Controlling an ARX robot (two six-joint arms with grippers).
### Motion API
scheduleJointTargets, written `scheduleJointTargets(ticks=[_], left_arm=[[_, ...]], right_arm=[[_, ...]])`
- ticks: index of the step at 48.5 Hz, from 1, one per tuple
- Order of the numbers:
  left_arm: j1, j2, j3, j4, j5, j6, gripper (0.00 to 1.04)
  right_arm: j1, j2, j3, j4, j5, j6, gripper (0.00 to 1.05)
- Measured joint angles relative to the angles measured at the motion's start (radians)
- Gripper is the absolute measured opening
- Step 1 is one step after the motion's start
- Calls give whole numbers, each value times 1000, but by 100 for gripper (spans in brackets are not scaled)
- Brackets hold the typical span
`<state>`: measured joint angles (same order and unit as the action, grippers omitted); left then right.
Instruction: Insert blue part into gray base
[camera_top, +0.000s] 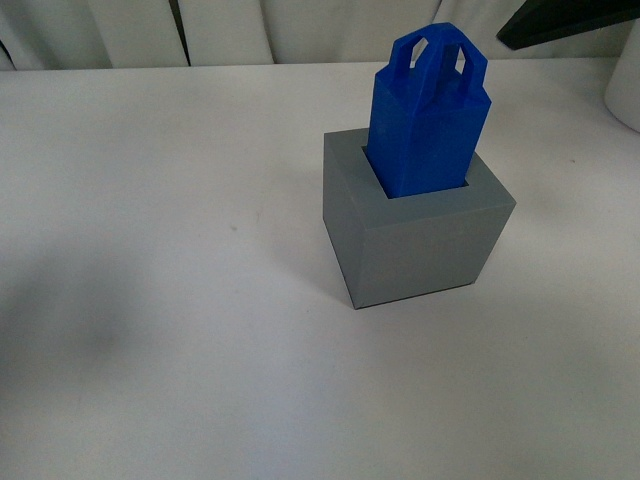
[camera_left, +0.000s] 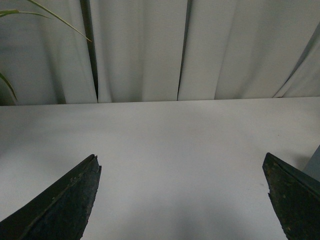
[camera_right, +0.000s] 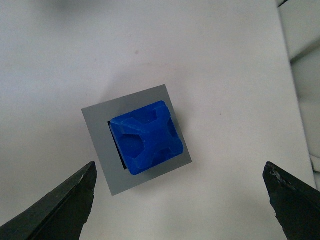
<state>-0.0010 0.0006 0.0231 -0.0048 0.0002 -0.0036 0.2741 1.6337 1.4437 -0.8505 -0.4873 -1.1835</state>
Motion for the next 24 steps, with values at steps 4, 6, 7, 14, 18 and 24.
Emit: scheduleJointTargets(ticks=[4, 6, 7, 14, 18, 24], left_arm=[[0, 0, 0, 0, 0, 0, 99], [0, 0, 0, 0, 0, 0, 99], [0, 0, 0, 0, 0, 0, 99], [0, 0, 0, 0, 0, 0, 99], [0, 0, 0, 0, 0, 0, 99], [0, 0, 0, 0, 0, 0, 99]], right_arm=[[-40, -113, -133, 130, -51, 84, 97], [-58, -161, -189, 193, -65, 126, 97], [-71, -199, -236, 253, -64, 158, 97], [-135, -398, -507, 640, 11, 383, 97], [-143, -430, -548, 706, 16, 436, 97], [-143, -429, -554, 710, 15, 463, 97]])
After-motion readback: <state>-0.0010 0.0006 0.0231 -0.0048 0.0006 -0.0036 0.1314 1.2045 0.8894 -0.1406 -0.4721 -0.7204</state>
